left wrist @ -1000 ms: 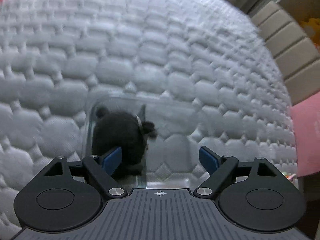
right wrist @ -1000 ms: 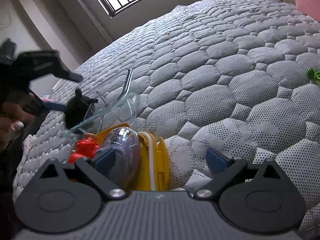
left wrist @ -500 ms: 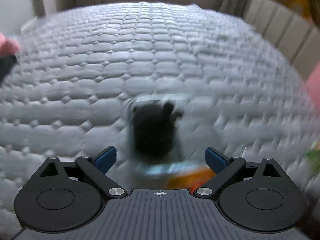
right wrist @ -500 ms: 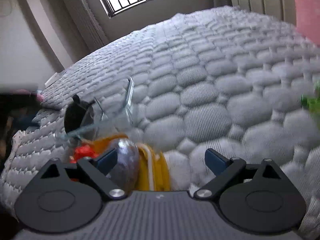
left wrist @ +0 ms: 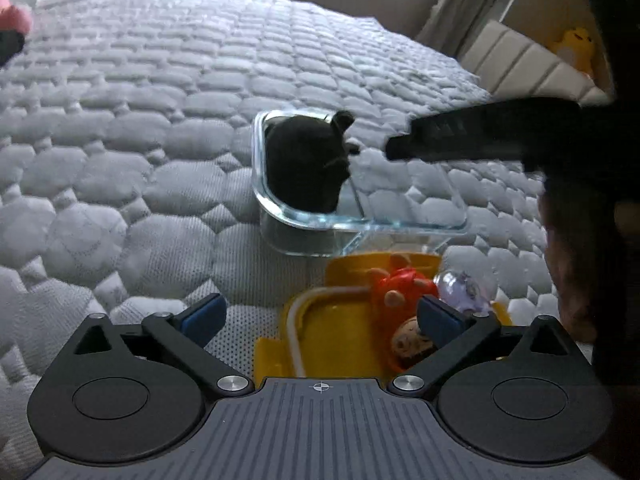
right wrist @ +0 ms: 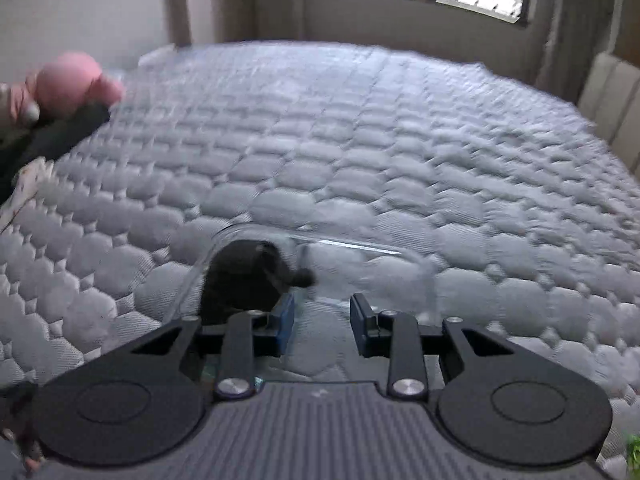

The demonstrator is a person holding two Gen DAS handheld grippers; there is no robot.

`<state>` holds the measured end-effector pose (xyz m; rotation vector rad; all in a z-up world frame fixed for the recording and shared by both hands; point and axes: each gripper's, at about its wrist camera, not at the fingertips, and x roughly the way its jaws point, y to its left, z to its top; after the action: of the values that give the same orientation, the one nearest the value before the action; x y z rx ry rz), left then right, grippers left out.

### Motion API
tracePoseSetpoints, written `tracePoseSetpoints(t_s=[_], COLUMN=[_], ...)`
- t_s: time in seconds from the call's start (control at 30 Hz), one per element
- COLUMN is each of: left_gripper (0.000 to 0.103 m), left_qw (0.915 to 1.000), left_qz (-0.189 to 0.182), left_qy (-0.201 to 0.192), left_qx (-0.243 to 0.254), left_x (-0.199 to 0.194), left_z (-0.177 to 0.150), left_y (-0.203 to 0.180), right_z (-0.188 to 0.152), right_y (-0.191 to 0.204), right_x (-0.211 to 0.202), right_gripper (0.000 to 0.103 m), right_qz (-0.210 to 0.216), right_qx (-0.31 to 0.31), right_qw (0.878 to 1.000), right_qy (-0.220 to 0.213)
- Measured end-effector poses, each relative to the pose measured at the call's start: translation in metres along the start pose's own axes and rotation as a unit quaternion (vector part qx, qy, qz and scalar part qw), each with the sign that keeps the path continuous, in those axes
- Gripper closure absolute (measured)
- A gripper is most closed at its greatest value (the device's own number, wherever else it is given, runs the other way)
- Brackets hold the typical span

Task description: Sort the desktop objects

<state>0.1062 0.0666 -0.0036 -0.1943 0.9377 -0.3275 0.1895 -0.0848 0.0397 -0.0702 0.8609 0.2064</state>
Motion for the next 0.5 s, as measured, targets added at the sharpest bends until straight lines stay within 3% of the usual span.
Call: tracePoseSetpoints(t_s=[0.2, 0.37, 0.5], left_gripper=[0.000, 0.000, 0.000], left_qw=[0.9998, 1.0000, 0.9999], left_qz=[0.022, 0.004, 0.003], left_qy=[0.003, 0.007, 0.008], left_qx=[-0.001, -0.005, -0.011], left_x=[0.005, 0.005, 0.007], left_z=[-0.006, -0.011, -0.013], left_y=[0.014, 0.022, 0.028], right_z=[0.017, 0.022, 0.022], right_y=[0.025, 0.053, 0.053], right_x=[0.025, 0.041, 0.042], right_gripper=[0.052, 0.046, 0.045], right_qz=[0.010, -0.030, -0.020], right_qx=[-0.030, -0.075, -0.059], right_qw=[0.999, 0.997, 0.998], right_qy=[0.007, -0.011, -0.009])
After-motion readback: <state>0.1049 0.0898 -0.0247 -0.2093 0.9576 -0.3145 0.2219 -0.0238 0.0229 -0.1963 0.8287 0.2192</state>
